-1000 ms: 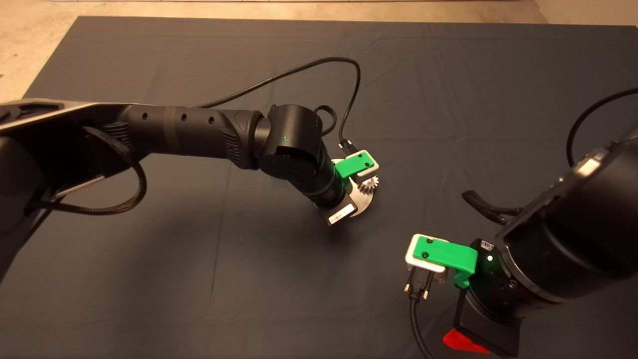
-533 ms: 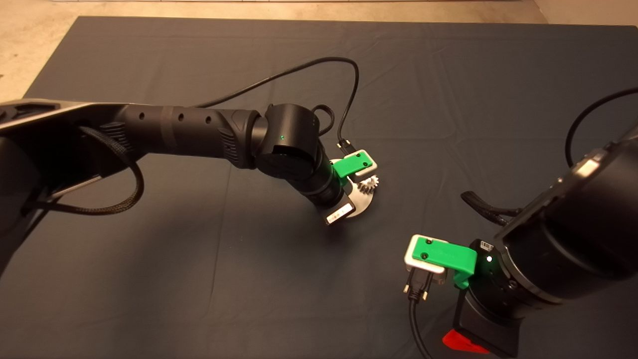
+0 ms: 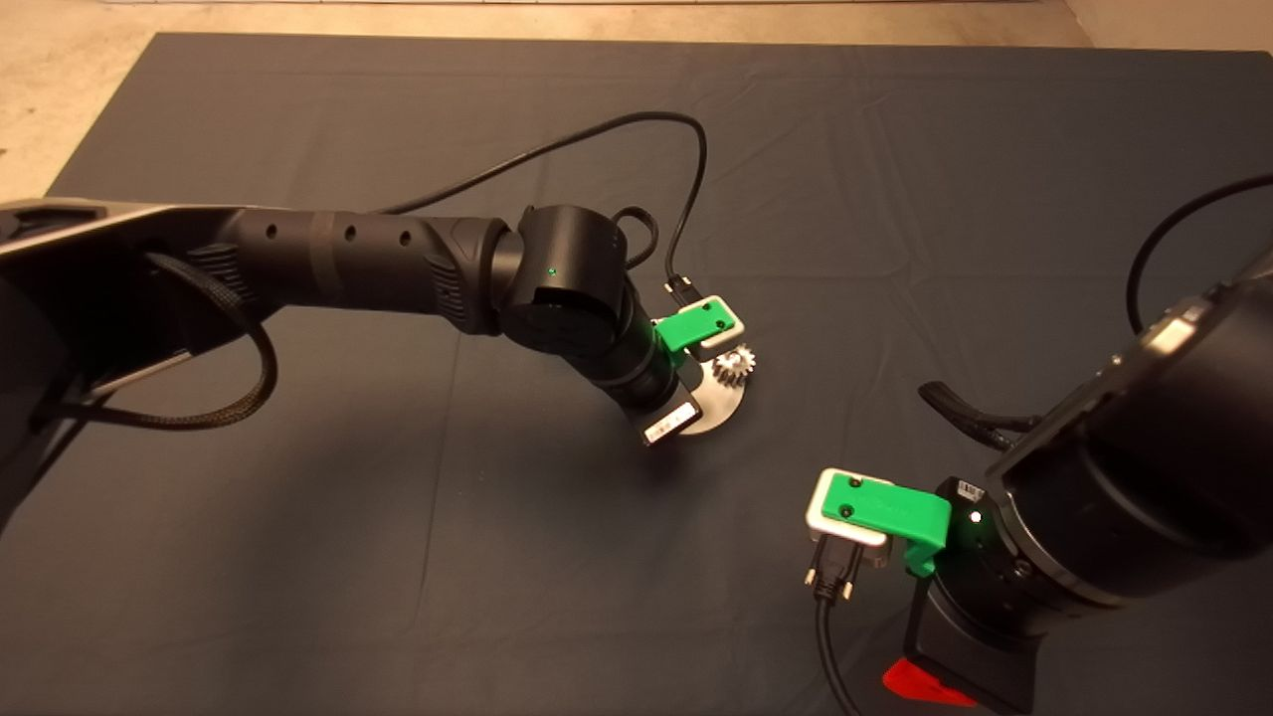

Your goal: Install three planetary gears onto the carrier pins

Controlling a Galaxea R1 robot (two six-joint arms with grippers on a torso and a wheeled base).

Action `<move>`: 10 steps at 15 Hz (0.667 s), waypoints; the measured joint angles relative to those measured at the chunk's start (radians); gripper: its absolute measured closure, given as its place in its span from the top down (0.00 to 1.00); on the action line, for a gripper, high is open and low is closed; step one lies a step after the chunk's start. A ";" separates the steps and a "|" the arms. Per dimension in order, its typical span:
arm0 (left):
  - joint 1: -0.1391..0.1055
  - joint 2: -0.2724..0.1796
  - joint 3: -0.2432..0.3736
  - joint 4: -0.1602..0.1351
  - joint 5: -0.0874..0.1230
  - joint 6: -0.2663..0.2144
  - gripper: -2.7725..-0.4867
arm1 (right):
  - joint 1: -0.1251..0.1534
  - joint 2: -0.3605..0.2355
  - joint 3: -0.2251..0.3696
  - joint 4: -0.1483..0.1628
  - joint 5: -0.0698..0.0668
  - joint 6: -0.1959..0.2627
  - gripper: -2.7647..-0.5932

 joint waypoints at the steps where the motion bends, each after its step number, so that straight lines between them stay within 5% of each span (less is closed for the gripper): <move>1: 0.000 0.000 0.000 0.000 0.001 0.000 0.09 | 0.000 0.000 0.000 0.000 0.000 0.000 0.65; 10: 0.000 -0.003 0.000 0.007 -0.001 -0.001 0.09 | 0.000 0.011 -0.003 0.000 0.000 0.000 0.65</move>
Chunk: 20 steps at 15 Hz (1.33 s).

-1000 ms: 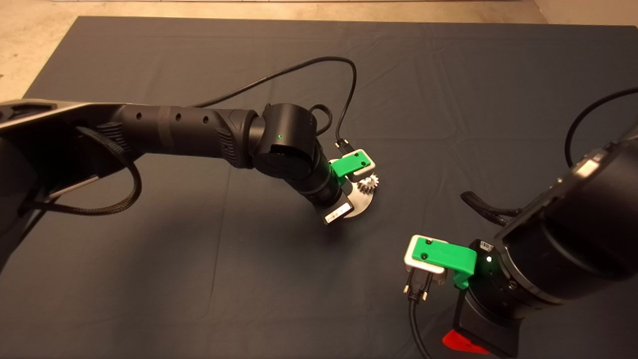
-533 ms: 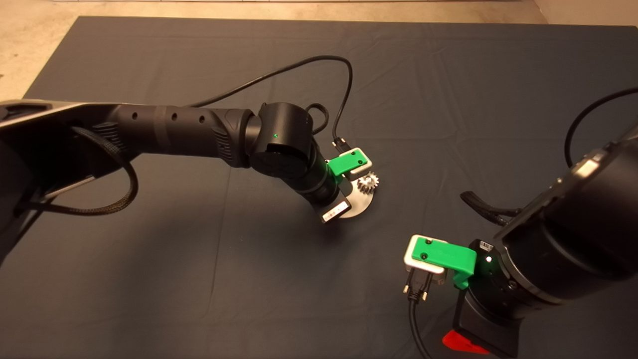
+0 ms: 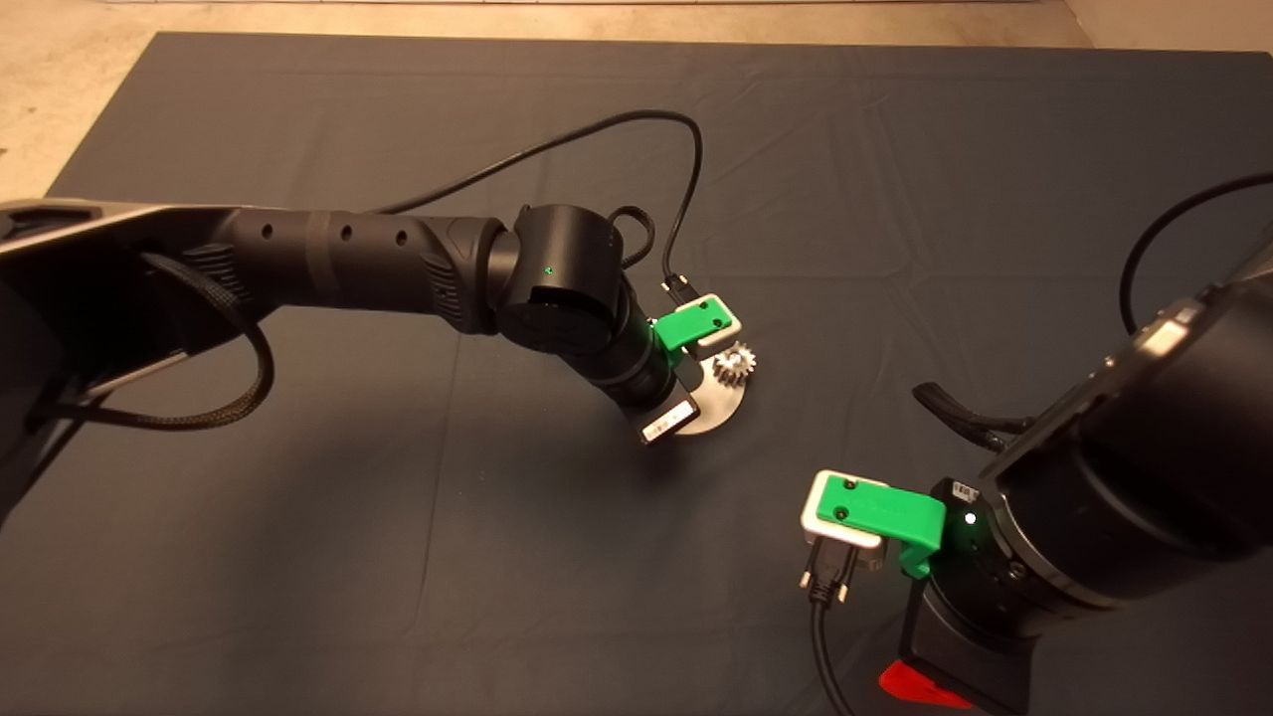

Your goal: Install three planetary gears onto the carrier pins

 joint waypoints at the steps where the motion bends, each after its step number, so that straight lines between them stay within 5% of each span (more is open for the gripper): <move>1: 0.000 0.000 0.000 0.006 0.001 0.000 0.09 | 0.000 0.000 0.000 0.000 0.000 0.000 0.65; 3: 0.002 0.000 -0.014 0.015 -0.001 -0.003 0.09 | 0.000 0.002 -0.002 0.000 0.001 0.000 0.65; 5: 0.018 0.000 -0.039 0.030 0.026 -0.003 0.09 | 0.000 0.003 -0.003 0.000 -0.001 0.000 0.65; 8: 0.020 -0.007 -0.043 0.040 0.035 -0.003 0.09 | 0.000 0.012 -0.003 0.000 0.000 0.000 0.65; 20: 0.014 0.014 -0.049 0.037 0.059 -0.042 0.10 | 0.000 0.014 -0.004 0.000 -0.001 0.000 0.65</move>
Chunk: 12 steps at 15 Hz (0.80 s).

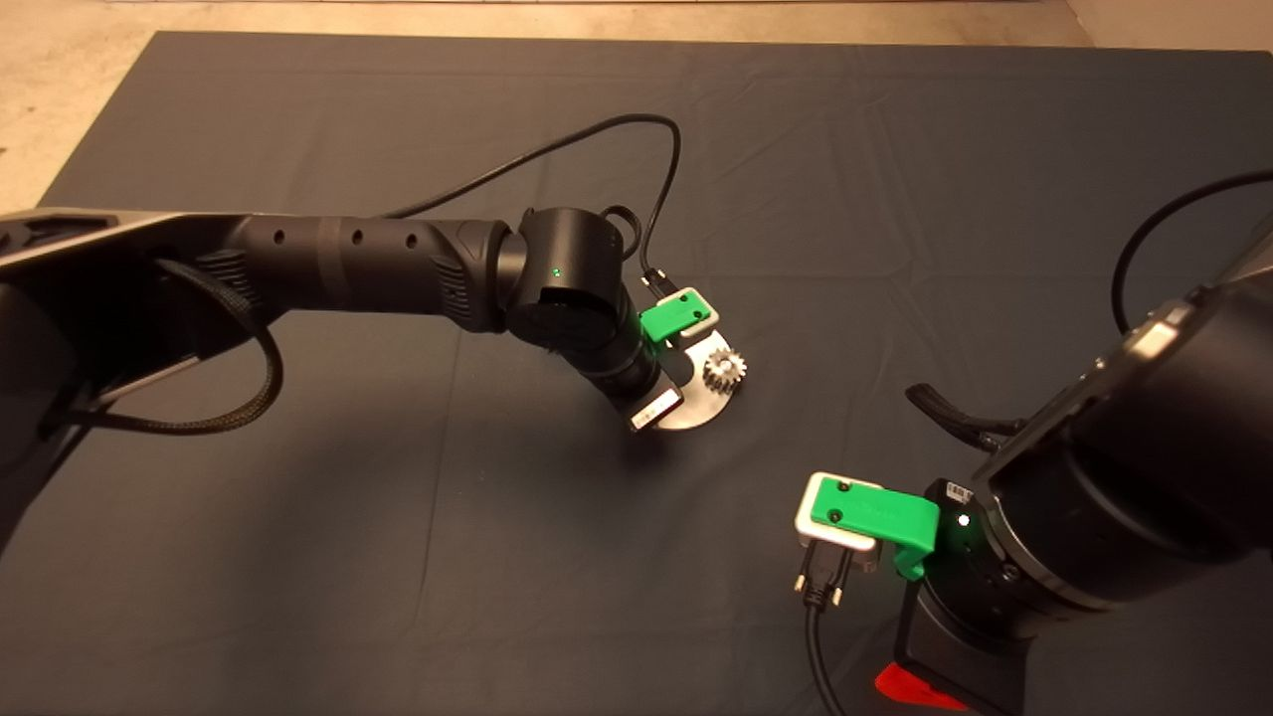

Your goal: Install three planetary gears onto the carrier pins

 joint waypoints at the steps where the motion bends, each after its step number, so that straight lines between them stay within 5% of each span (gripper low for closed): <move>1: 0.000 0.000 0.000 0.000 0.000 0.000 0.10 | 0.000 0.000 0.000 0.000 0.000 0.000 0.65; 12: -0.006 0.002 0.000 0.001 -0.006 -0.001 0.27 | 0.000 0.000 -0.001 0.000 0.000 0.000 0.65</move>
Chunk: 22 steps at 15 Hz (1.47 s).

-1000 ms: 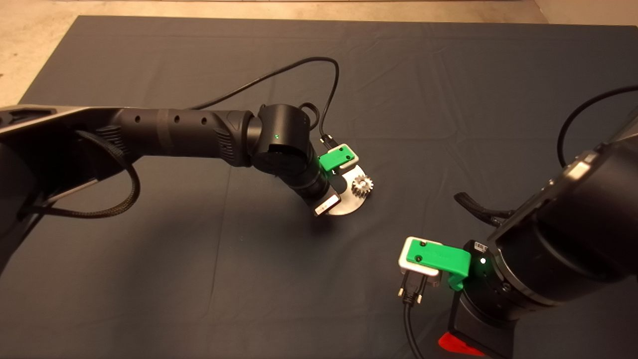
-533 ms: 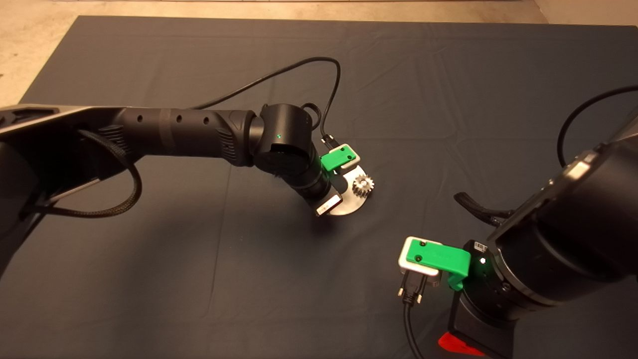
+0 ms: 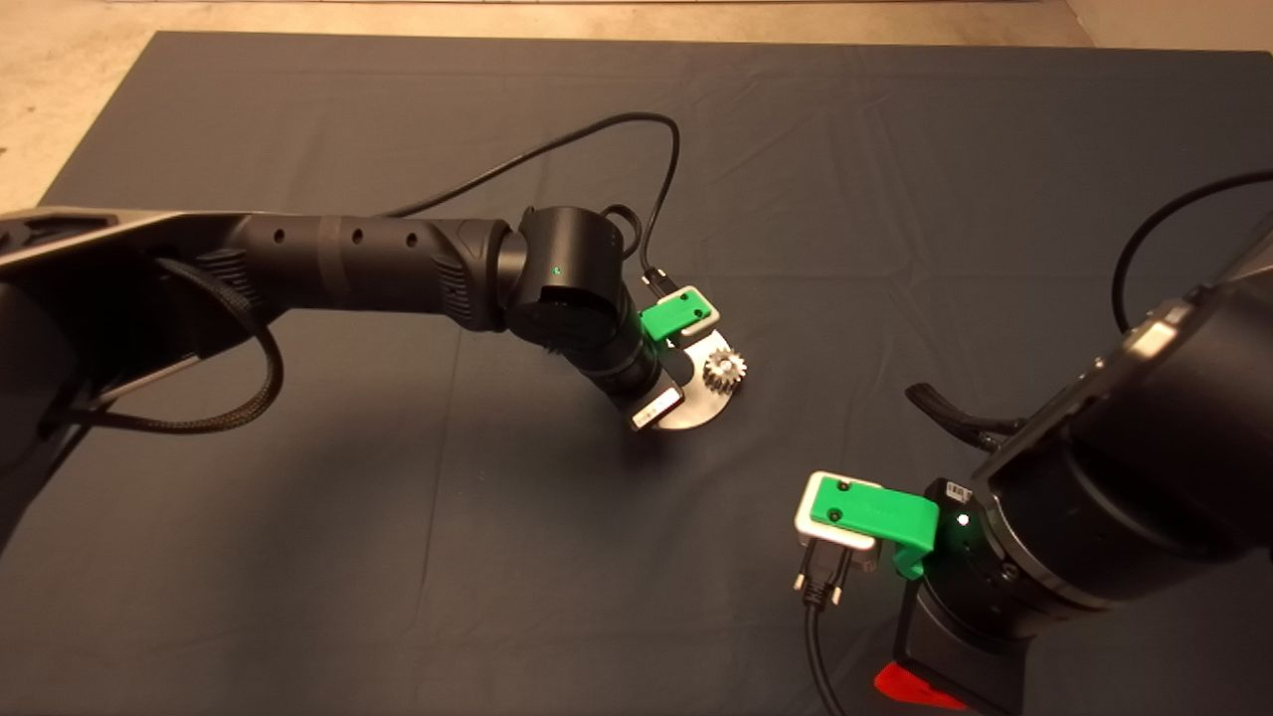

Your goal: Install three planetary gears onto the carrier pins

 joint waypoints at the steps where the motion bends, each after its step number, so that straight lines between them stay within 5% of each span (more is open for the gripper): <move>1: -0.005 0.000 0.000 0.000 -0.007 0.000 0.29 | 0.000 0.000 0.000 0.000 0.000 0.000 0.65; 7: -0.013 0.000 -0.003 -0.002 -0.005 0.000 0.29 | 0.000 0.005 0.000 0.000 0.000 0.000 0.65; 10: -0.058 0.000 -0.019 -0.024 0.002 0.002 0.29 | 0.000 0.005 0.000 0.000 0.000 0.000 0.65; 13: -0.082 -0.002 -0.033 -0.049 0.054 0.005 0.29 | 0.000 0.005 0.000 0.000 0.000 0.000 0.65; 16: -0.140 -0.003 -0.046 -0.073 0.067 0.017 0.29 | 0.000 0.008 0.000 0.000 0.001 0.000 0.65; 22: -0.130 -0.014 -0.093 -0.080 0.092 0.056 0.29 | 0.000 0.010 0.000 0.000 0.000 0.000 0.65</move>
